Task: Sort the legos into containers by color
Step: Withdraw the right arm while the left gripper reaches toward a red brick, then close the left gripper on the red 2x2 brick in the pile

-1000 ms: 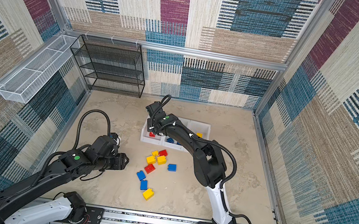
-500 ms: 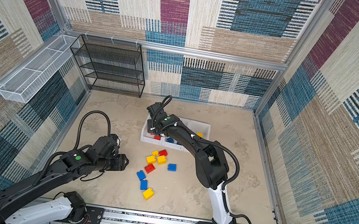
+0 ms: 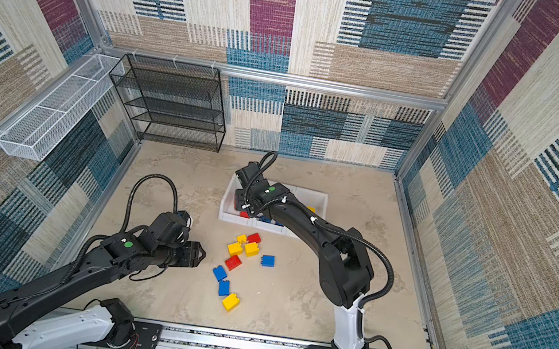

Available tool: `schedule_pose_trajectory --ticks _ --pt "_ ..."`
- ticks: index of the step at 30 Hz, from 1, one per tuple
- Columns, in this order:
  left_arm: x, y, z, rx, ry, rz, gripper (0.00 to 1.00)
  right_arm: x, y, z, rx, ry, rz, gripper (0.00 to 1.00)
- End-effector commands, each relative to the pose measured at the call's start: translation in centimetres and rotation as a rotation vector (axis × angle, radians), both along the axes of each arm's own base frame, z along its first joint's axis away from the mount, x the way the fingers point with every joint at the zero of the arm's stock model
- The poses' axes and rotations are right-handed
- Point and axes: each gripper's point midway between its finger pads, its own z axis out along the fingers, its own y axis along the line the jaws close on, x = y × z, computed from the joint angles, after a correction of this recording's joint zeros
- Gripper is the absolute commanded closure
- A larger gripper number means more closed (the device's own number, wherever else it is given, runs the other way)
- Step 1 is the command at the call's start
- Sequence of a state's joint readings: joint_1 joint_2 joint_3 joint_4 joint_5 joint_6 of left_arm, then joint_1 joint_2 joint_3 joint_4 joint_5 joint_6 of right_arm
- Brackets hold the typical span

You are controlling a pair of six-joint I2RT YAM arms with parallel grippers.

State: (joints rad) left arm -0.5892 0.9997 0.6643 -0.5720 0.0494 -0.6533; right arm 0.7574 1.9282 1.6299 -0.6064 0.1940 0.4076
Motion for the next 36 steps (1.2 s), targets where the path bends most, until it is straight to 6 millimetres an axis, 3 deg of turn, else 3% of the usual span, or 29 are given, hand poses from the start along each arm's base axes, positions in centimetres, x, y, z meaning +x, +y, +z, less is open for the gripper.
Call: schedule_pose_trajectory --ticks 1,9,15,21,27,36 --pt "0.5 -1.8 0.1 -0.05 0.006 -0.058 0.35 -1.0 -1.3 1.2 0.044 -0.027 -0.043 0.32" --pt "1.3 -4.3 -1.5 -0.047 0.048 -0.178 0.34 -6.2 -7.1 0.1 0.046 0.009 -0.142 0.32" --pt "1.4 -6.7 -3.0 0.008 0.076 -0.315 0.34 -8.7 -10.0 -0.4 0.053 0.026 -0.204 0.31" --pt "1.6 -8.7 -4.8 0.125 0.098 -0.455 0.36 -10.0 -11.2 -1.2 0.073 0.049 -0.242 0.31" --pt "2.3 -8.5 -6.1 0.337 0.098 -0.54 0.37 -10.5 -11.8 -1.2 0.072 0.049 -0.253 0.31" --pt "2.7 -8.9 -7.8 0.402 0.123 -0.575 0.47 -10.8 -12.0 -1.5 0.071 0.055 -0.256 0.31"
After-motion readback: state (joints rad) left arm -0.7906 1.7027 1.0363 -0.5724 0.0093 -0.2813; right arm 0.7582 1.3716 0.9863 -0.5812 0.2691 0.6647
